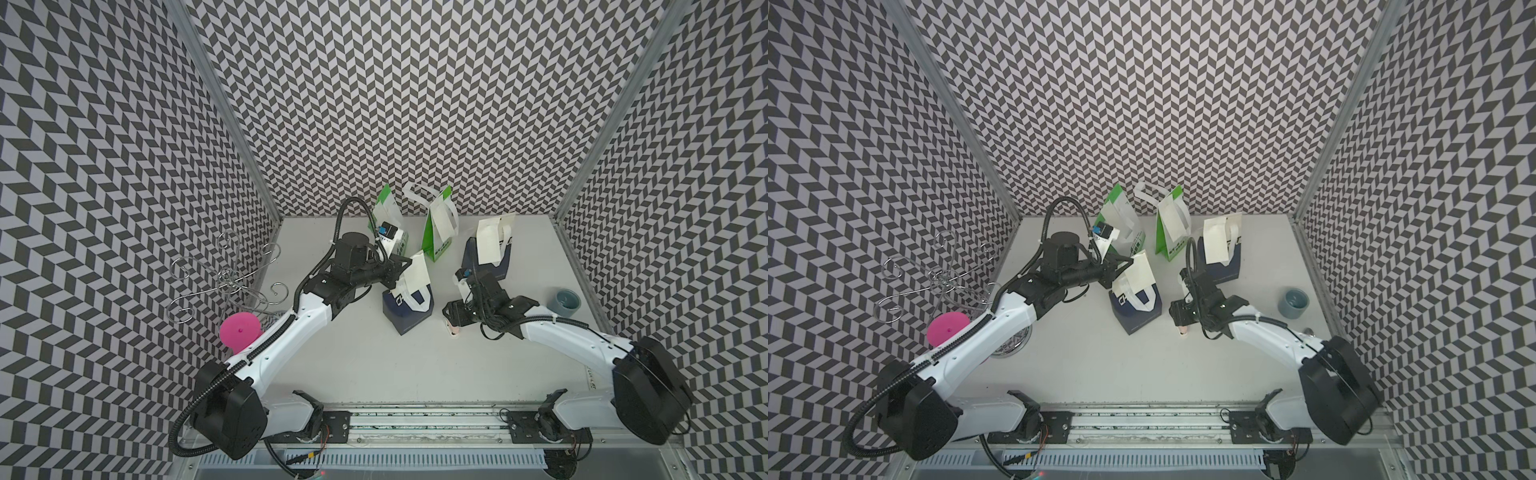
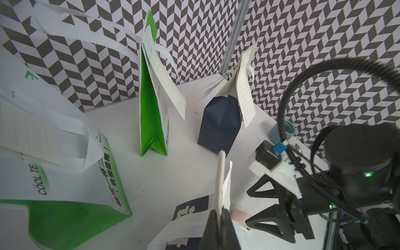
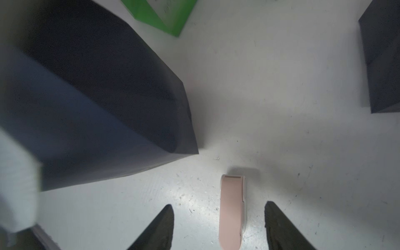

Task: Staple the receipts to the bags
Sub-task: Pick up the stapler from the center of the board.

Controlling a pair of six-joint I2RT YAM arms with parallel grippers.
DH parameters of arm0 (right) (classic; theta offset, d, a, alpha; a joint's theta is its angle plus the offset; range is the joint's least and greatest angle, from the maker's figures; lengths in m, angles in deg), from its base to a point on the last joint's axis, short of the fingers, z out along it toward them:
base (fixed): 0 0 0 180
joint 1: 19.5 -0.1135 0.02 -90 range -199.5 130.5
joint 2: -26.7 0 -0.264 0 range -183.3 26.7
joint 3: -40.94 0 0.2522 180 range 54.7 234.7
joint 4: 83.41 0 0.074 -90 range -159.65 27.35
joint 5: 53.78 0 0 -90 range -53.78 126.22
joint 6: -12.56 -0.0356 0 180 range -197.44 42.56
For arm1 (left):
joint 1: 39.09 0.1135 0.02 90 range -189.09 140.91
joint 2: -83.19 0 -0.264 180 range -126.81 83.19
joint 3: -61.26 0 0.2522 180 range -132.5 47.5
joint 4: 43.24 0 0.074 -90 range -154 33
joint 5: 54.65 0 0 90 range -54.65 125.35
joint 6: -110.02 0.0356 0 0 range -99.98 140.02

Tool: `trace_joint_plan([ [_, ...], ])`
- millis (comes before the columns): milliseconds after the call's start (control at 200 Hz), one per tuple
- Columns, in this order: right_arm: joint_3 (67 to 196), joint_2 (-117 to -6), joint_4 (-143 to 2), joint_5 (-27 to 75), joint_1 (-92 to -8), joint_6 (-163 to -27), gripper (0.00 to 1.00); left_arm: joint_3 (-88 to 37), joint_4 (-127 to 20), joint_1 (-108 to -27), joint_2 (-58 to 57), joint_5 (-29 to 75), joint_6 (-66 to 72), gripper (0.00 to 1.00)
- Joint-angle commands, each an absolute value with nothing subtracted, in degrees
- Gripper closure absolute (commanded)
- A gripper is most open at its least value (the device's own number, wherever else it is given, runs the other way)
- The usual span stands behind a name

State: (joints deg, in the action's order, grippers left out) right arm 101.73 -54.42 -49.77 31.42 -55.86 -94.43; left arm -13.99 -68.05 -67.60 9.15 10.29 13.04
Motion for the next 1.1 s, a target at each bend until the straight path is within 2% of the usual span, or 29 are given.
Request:
trace_joint_plan([
  [0, 104.5, -57.6, -48.0, 35.5, -56.9, -94.3, 0.37, -13.2, -68.4, -67.8, 10.6, 11.3, 13.2, 1.00],
  [270, 108.9, -64.0, -46.6, 36.8, -58.1, -93.8, 0.46, -13.0, -68.6, -67.8, 10.1, 10.7, 13.4, 1.00],
  [666, 109.1, -70.5, -44.4, 39.3, -59.5, -93.6, 0.51, -13.1, -67.7, -66.7, 9.6, 9.1, 12.8, 1.00],
  [751, 108.9, -70.9, -44.6, 39.3, -59.9, -93.6, 0.58, -13.1, -67.5, -66.7, 9.5, 8.8, 12.7, 1.00],
  [911, 109.1, -69.3, -45.0, 40.7, -60.3, -93.7, 0.79, -13.0, -67.5, -66.5, 9.6, 8.5, 12.5, 1.00],
  [1097, 109.6, -58.3, -47.2, 42.3, -60.4, -94.6, 0.89, -12.8, -67.3, -66.6, 9.8, 8.7, 12.3, 1.00],
])
